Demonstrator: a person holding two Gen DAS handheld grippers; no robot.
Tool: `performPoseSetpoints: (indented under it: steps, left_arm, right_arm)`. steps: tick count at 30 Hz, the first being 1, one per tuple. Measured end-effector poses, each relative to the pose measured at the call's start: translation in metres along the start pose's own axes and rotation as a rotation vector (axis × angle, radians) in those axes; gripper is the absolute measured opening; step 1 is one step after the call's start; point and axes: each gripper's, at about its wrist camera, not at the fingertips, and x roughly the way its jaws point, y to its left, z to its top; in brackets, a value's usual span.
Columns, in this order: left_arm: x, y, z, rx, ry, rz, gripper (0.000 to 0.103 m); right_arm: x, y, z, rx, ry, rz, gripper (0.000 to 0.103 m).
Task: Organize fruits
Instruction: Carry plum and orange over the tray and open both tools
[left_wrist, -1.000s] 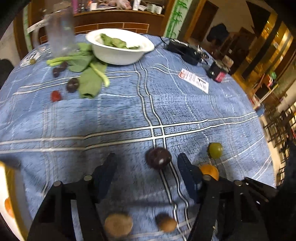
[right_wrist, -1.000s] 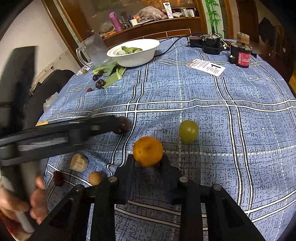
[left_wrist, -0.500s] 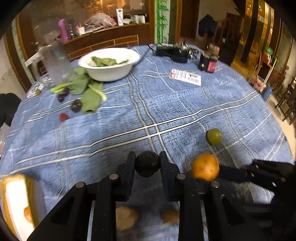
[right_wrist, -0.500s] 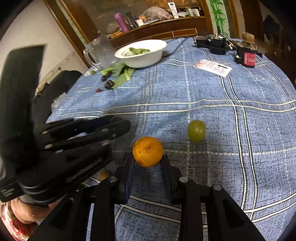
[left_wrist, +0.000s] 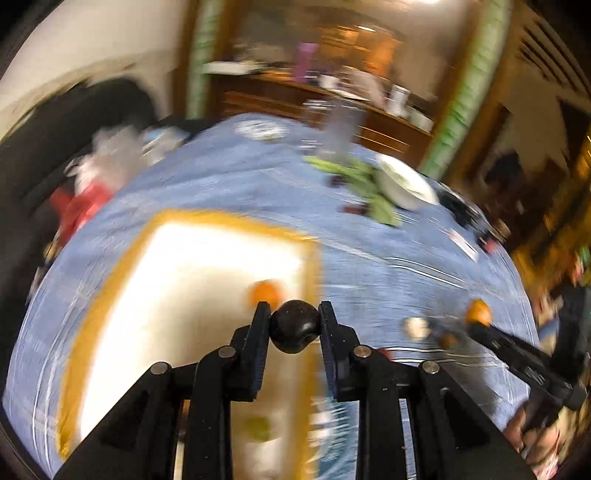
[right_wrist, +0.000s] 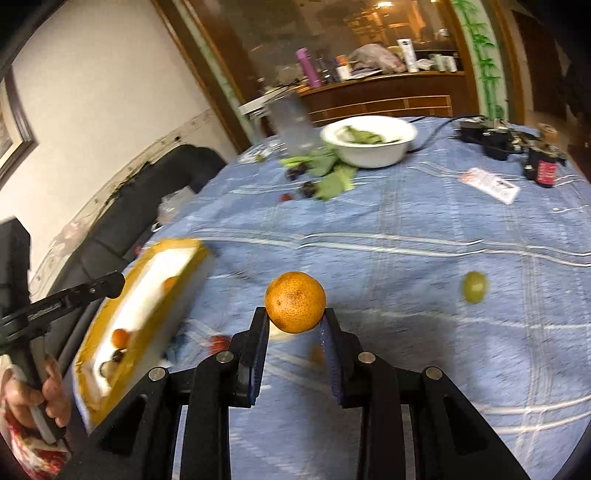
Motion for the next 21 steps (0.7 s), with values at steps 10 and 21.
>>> performPoseSetpoints:
  steps: [10, 21]
  left_arm:
    - [0.001, 0.068, -0.028, -0.126, 0.016, 0.087, 0.025]
    - [-0.035, 0.103, -0.040, -0.198, -0.040, 0.046, 0.062]
  right_arm:
    - [0.040, 0.132, -0.010, -0.160, 0.112, 0.141, 0.032]
    - [0.104, 0.192, -0.022, -0.228, 0.196, 0.068, 0.034]
